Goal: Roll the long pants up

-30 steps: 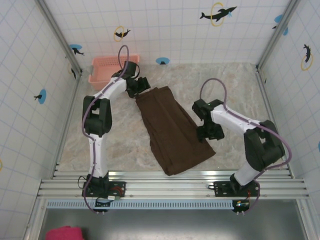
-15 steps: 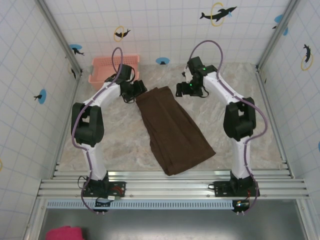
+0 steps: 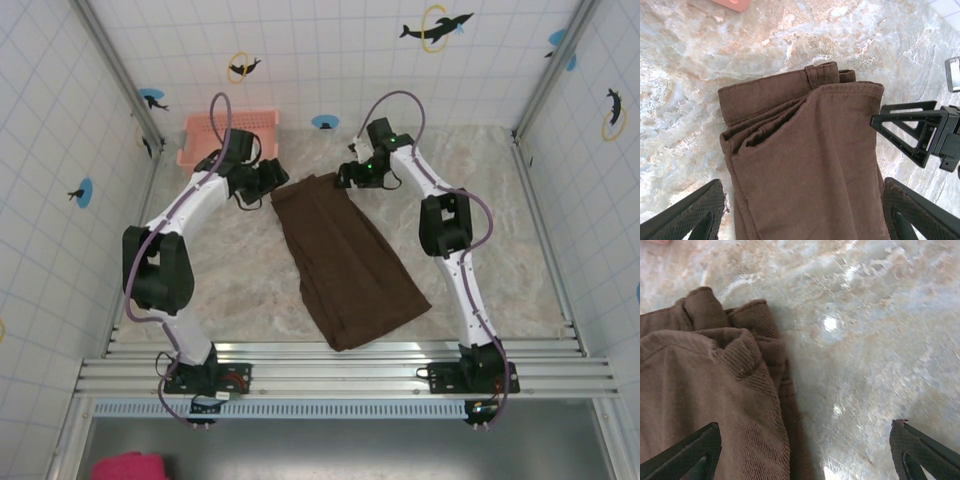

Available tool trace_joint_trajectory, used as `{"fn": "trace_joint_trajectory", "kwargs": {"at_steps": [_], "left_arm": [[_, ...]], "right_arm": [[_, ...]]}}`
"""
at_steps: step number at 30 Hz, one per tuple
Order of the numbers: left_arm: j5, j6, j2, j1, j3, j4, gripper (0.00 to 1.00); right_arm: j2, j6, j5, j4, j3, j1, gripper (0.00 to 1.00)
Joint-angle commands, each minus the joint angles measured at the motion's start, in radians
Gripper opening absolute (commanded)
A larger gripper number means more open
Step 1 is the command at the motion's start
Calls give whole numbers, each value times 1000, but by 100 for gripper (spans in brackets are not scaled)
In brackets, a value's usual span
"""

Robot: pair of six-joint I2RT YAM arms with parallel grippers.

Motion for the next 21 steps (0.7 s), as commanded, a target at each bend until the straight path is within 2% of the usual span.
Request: {"fn": "trace_joint_trajectory", "kwargs": {"at_steps": [1,10,15,18,19,20,21], "left_arm": [[-4,-13,-40,-1,-29,-47,83],[-29,-28,-48,-6,-44,-50,83],[-38,-38,-47,-10,-49,-41,83],[-43,-38,-49,-12,-49,-41,83],[-44,-38,-49,-12,-49,-42,83],[-43,-38,-49,-12,-49,-42,83],[-44,-37,-49,-14,-48,-44,83]], "right_arm": [[54,-6,-78,-2,46,-6,90],[86,4,-149,1,21,18,83],[103,11,-163,1,22,28,66],[121,20,-172,4,28,30,49],[127,24,-169,3,34,31,36],[131,33,-150,2,38,32,2],[136,37,-139,3,41,31,0]]}}
